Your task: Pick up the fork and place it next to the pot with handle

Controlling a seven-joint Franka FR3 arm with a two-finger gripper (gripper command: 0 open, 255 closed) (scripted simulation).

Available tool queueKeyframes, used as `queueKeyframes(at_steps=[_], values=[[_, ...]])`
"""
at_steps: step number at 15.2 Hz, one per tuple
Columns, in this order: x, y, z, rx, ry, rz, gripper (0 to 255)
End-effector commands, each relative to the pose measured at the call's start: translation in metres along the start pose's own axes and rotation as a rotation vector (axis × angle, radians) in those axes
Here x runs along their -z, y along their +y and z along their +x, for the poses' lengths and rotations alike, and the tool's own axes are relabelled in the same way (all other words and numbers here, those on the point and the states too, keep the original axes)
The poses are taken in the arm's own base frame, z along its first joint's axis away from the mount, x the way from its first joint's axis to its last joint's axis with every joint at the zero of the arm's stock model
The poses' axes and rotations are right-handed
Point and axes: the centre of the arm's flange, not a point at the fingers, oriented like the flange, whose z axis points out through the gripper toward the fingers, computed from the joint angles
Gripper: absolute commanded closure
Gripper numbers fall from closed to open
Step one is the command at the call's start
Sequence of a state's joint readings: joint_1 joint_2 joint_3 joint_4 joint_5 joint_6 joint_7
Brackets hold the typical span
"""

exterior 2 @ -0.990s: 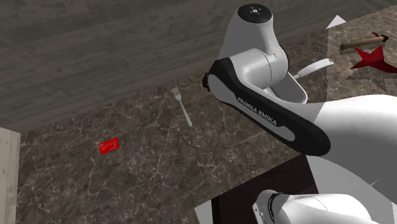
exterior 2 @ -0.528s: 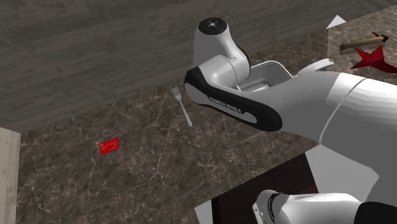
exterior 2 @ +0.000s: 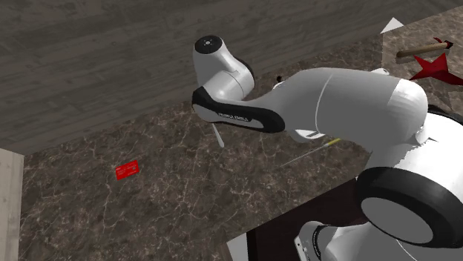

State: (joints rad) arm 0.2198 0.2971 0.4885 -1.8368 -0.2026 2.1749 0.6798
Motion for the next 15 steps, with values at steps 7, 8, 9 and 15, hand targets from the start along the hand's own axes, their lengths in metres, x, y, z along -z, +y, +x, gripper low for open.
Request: queueKeyframes(at_steps=[7, 8, 9, 15], values=[[-0.048, -0.033, 0.017, 0.018, -0.011, -0.010, 0], [-0.053, -0.033, 0.017, 0.018, -0.011, -0.010, 0], [-0.058, -0.033, 0.017, 0.018, -0.011, -0.010, 0], [-0.067, -0.033, 0.017, 0.018, -0.011, -0.010, 0]])
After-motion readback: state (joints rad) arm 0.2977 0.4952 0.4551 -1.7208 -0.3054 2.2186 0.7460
